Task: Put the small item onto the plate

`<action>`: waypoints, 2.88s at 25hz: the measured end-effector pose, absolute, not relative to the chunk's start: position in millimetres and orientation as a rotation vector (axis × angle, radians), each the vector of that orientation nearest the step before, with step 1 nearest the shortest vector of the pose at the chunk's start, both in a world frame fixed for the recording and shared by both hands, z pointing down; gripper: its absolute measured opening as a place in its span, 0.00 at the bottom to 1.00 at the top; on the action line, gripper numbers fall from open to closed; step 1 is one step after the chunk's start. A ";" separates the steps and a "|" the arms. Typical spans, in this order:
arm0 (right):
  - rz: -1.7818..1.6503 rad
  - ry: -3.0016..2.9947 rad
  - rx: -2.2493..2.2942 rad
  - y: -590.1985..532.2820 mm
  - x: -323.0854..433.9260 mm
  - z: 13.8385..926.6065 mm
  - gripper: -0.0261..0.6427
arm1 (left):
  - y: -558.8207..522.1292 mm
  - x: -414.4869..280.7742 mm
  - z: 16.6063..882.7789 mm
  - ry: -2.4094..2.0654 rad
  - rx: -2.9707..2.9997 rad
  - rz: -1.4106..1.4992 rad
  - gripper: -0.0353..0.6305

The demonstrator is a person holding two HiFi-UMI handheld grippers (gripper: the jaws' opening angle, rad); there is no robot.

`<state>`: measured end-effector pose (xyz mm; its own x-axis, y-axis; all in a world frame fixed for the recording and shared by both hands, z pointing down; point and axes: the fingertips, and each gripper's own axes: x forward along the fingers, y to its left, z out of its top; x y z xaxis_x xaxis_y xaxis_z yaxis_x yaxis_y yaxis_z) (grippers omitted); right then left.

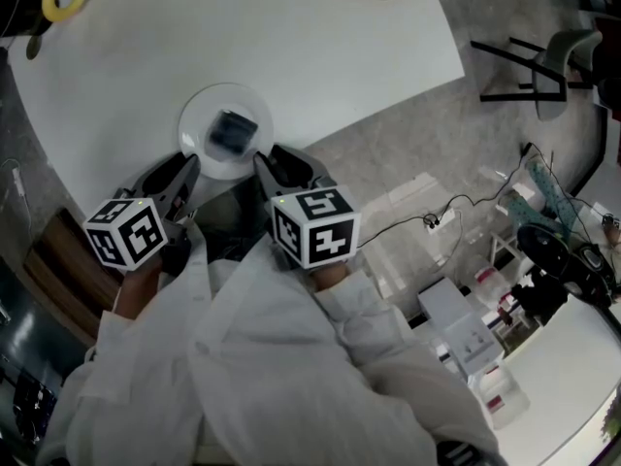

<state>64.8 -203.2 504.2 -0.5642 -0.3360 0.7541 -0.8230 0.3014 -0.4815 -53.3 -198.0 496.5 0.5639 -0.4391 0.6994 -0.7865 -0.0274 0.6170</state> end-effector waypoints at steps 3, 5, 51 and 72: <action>1.219 -2.045 1.033 -203.7 66.5 503.1 0.18 | -197.7 -52.3 495.0 -1.048 1.670 0.396 0.21; 1.220 -2.048 1.035 -203.5 67.5 502.7 0.18 | -197.2 -52.3 495.4 -1.052 1.676 0.407 0.21; 1.154 -2.076 1.148 -232.8 56.7 478.8 0.18 | -234.8 -65.5 470.4 -1.035 1.868 0.462 0.17; 0.999 -2.178 0.947 -123.6 39.0 495.7 0.17 | -101.9 -80.5 488.0 -1.200 1.836 0.394 0.17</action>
<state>39.0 -123.6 495.7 -0.5956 -0.3657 0.7152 -0.7806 0.4733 -0.4081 -80.5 -101.9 488.0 0.4823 -0.5749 0.6610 -0.8548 -0.1437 0.4987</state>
